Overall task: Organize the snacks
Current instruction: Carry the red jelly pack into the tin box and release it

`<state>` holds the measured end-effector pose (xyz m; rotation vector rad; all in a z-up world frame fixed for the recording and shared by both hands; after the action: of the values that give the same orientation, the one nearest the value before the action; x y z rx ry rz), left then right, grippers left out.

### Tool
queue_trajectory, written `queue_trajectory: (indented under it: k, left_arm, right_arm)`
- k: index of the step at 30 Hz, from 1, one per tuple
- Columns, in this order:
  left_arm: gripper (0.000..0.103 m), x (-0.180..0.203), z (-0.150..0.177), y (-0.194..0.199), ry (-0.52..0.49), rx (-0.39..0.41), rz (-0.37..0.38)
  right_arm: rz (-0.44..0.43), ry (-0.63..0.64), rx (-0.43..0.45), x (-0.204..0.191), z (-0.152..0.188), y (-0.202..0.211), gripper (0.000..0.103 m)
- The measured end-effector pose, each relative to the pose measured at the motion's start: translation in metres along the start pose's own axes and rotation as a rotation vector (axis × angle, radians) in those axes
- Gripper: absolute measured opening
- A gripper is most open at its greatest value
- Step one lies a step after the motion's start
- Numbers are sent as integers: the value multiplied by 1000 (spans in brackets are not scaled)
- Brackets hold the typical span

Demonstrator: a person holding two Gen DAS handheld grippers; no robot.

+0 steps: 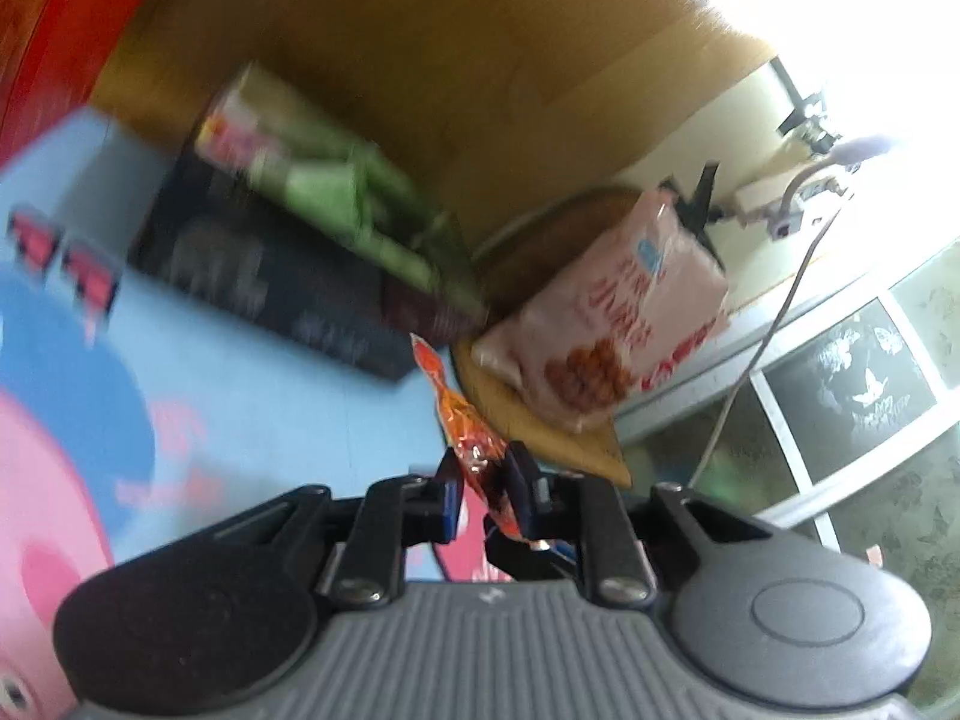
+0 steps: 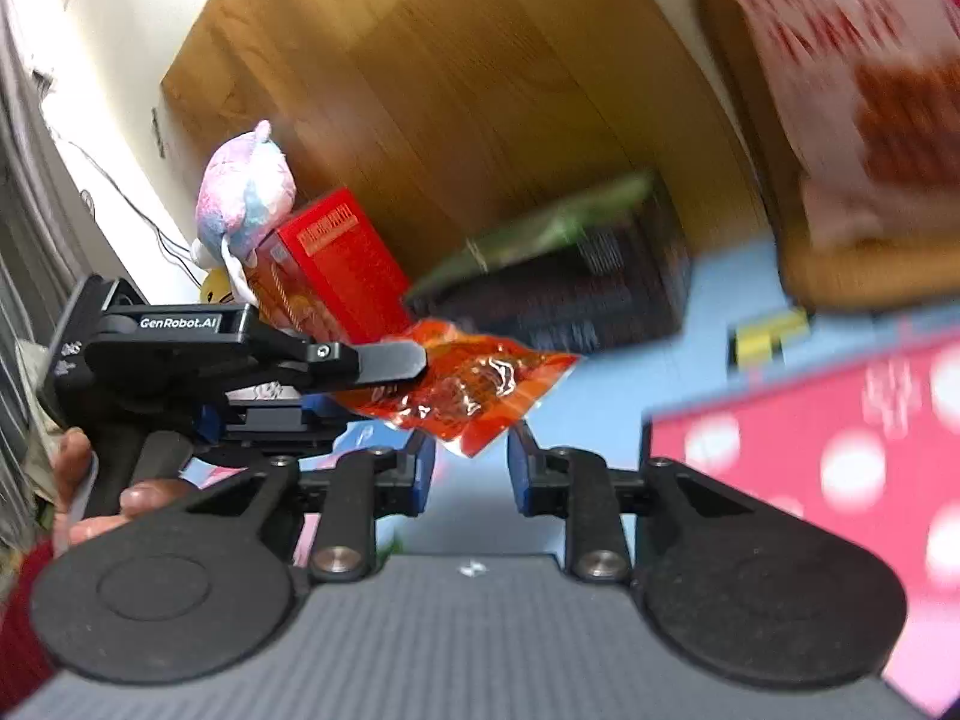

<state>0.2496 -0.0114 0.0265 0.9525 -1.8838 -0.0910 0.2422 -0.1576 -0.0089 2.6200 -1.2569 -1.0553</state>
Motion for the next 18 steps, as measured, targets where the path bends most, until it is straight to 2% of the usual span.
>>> queue_trajectory:
  k: [3,4,5,7,9,10,12,14,18]
  left_arm:
    - [17,10,-38,-1,-65,62,-17]
    - [20,11,-52,-4,-82,84,-33]
    - [27,9,-62,-8,-100,105,-65]
    - [41,-2,-81,-17,-156,140,-186]
    - [42,-17,-92,-23,-216,172,-326]
    - [42,-25,-92,-24,-238,172,-380]
    - [42,-31,-86,-21,-245,172,-383]
    - [42,-35,-75,-13,-240,178,-373]
    - [42,-42,-43,10,-201,182,-355]
  right_arm:
    - [-18,65,36,-13,-28,-24,28]
    - [-17,86,53,-16,-38,-35,29]
    - [-10,100,65,-18,-47,-45,30]
    - [38,152,77,-17,-60,-70,30]
    - [106,168,66,-8,-64,-86,31]
    - [111,149,56,-3,-63,-87,31]
    - [79,106,57,1,-54,-77,31]
    - [84,90,52,3,-41,-65,33]
    - [47,-17,0,7,-9,-41,34]
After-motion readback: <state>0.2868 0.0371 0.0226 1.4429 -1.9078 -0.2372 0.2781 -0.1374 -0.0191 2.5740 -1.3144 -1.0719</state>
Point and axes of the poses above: each gripper's, at about its wrist camera, not at the fingertips, and y roughly against the way its jaws point, x to its right, z to its underside, the point moved 10 cm from there along -y, roughly the way its jaws point, and after that the axes turned 3 degrees about x, right-handed, at the moved point
